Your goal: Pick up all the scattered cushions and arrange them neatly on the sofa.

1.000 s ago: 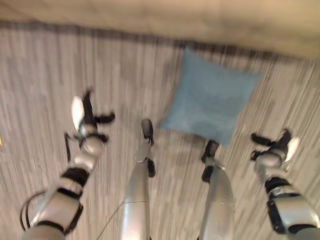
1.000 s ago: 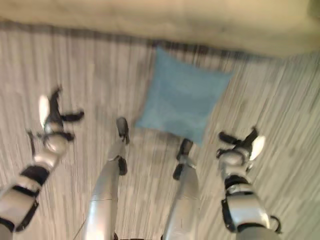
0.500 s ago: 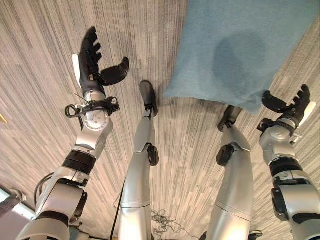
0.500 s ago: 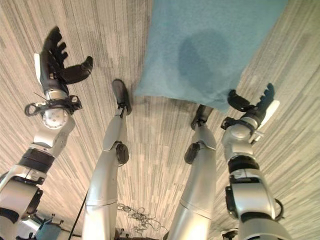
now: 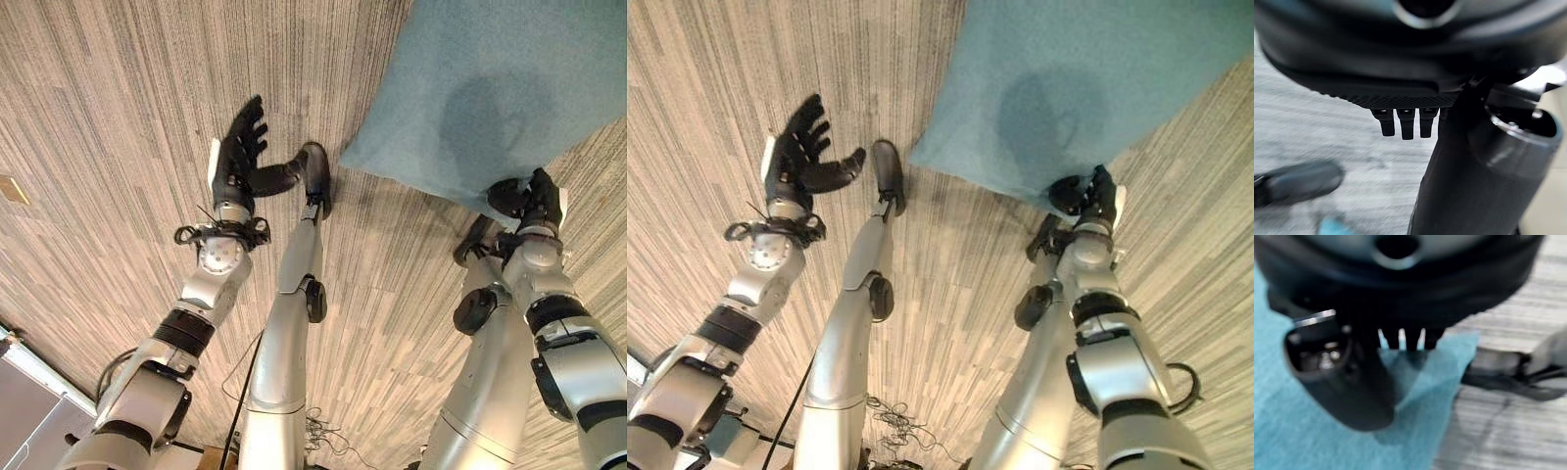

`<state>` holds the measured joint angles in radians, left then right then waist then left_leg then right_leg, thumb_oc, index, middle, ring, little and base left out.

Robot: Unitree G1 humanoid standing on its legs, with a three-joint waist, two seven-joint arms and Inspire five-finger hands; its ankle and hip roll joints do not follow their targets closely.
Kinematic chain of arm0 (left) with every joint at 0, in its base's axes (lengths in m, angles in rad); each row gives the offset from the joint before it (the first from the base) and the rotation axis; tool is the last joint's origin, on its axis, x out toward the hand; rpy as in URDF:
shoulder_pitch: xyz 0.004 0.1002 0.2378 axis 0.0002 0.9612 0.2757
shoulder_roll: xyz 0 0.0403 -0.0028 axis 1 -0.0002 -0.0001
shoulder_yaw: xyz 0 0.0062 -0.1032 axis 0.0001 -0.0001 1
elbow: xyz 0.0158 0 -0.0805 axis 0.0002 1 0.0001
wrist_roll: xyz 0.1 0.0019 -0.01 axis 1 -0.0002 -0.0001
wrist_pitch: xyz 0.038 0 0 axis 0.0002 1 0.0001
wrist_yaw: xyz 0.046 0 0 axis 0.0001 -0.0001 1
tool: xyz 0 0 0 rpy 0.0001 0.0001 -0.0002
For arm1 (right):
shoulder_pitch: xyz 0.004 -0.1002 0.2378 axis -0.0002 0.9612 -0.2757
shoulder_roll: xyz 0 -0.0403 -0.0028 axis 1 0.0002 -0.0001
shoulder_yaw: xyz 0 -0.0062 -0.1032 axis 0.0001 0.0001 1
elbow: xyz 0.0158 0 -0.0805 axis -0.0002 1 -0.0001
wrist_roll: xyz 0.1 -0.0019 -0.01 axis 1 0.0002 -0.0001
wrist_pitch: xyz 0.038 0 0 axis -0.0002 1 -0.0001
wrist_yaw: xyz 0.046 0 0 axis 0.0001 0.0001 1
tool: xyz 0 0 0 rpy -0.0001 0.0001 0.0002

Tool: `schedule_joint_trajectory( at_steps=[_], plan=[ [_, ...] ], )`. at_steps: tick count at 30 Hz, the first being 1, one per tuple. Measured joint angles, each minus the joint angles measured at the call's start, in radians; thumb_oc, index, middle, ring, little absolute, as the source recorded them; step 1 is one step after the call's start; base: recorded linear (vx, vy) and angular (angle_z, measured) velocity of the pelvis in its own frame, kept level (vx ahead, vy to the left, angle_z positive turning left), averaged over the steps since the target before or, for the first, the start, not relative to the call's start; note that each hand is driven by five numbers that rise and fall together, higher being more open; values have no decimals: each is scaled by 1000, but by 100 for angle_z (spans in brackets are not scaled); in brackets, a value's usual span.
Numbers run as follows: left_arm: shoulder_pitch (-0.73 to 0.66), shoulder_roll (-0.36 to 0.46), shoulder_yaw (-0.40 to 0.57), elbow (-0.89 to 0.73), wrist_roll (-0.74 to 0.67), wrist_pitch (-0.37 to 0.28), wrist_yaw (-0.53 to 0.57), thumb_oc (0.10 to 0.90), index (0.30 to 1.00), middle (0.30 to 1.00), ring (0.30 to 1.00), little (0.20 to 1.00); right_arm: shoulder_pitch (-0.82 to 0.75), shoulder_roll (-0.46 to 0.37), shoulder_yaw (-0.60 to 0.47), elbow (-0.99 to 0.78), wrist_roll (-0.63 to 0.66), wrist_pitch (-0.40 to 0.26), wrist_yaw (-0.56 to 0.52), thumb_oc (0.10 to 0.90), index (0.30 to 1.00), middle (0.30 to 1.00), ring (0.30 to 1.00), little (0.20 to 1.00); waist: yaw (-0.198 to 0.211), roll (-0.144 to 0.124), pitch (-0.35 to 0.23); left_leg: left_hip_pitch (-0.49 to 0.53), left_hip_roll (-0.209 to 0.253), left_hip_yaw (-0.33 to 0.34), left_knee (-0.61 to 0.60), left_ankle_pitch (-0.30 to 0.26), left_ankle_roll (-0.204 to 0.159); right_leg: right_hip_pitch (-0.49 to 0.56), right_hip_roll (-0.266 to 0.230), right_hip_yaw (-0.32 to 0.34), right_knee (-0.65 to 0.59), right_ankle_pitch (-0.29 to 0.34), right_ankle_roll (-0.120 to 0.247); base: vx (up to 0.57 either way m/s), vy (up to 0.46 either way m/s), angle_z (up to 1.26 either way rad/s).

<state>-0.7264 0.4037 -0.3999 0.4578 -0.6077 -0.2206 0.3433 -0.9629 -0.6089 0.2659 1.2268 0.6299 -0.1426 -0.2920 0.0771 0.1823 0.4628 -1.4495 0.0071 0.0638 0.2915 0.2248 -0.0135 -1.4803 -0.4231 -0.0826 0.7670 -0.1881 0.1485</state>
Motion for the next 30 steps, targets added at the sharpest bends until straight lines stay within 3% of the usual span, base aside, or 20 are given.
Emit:
schedule_joint_trajectory(
  at_steps=[3,7,10,11,15,18,20,21,23,25,27,30],
  plan=[
    [1,-30,14,-8,-1,-4,-7,800,900,900,900,900,-43,-12,-3,29,-45,18,-27,400,300,300,300,300,11,0,-1,2,7,-13,18,0,0,8,-4,-11,16,-3,-2,-26,59,1],
    [12,-73,49,13,-20,-2,-4,800,900,900,900,900,52,-2,-54,-79,-36,-1,-52,400,300,300,300,300,11,0,0,30,14,-23,19,3,-5,54,3,-33,13,-2,-4,-68,-15,-2],
    [47,-91,92,34,-20,-3,21,800,900,900,900,900,152,89,-83,-183,-26,-21,-62,400,300,300,300,300,-20,-6,-5,101,28,-46,9,4,-7,152,23,-62,-30,4,-10,-72,-37,-12],
    [56,-101,112,32,-23,-5,25,800,900,900,900,900,192,122,-87,-233,-24,-28,-63,400,300,300,300,300,-33,-21,-12,129,36,-46,1,5,-9,179,31,-66,-43,6,-13,-101,-53,-13],
    [75,-125,148,-9,-69,-6,38,800,900,900,900,900,326,234,-84,-438,1,-52,-59,400,300,300,300,300,-60,-42,-14,246,57,-60,-56,21,-25,316,58,-106,-110,33,-10,-50,-40,-11],
    [92,-131,151,-52,-61,-5,35,800,900,900,900,900,400,270,-49,-587,5,-41,-50,400,300,300,300,300,-68,-66,0,363,67,-66,-80,23,-29,441,73,-122,-134,36,-10,-40,-117,-3],
    [134,-140,181,-95,-58,-4,38,800,900,900,900,900,464,288,-3,-678,1,-36,-40,400,300,300,300,300,-70,-90,18,486,77,-74,-112,23,-31,580,87,-152,-179,35,-10,-25,-96,-1],
    [173,-140,197,-126,-58,-8,34,800,900,900,900,900,480,295,8,-718,0,-35,-36,400,300,300,300,300,-67,-115,1,531,81,-73,-124,22,-33,622,91,-157,-198,37,-13,16,-70,-8],
    [252,-137,229,-175,-58,-25,25,800,900,900,900,900,513,299,30,-790,-18,-33,-16,400,300,300,300,300,-60,-145,-27,607,86,-73,-136,10,-43,705,105,-163,-228,35,-15,47,-92,-5],
    [302,-129,262,-189,-61,-21,14,800,900,900,900,900,522,282,34,-853,-34,1,8,400,300,300,300,300,-54,-158,-23,710,95,-75,-158,9,-46,826,112,-185,-263,39,-12,82,-94,6],
    [374,-143,288,-181,-62,-24,11,800,900,900,900,900,571,270,56,-876,-46,9,28,400,300,300,300,300,-34,-184,-90,767,96,-75,-178,0,-49,891,117,-193,-306,39,-9,121,-60,2],
    [423,-136,339,-160,-27,-20,40,800,900,900,900,900,630,236,59,-975,-68,35,57,400,300,300,300,300,-22,-186,-99,866,99,-87,-208,-3,-53,1024,133,-223,-378,50,5,160,-61,11]
  ],
)
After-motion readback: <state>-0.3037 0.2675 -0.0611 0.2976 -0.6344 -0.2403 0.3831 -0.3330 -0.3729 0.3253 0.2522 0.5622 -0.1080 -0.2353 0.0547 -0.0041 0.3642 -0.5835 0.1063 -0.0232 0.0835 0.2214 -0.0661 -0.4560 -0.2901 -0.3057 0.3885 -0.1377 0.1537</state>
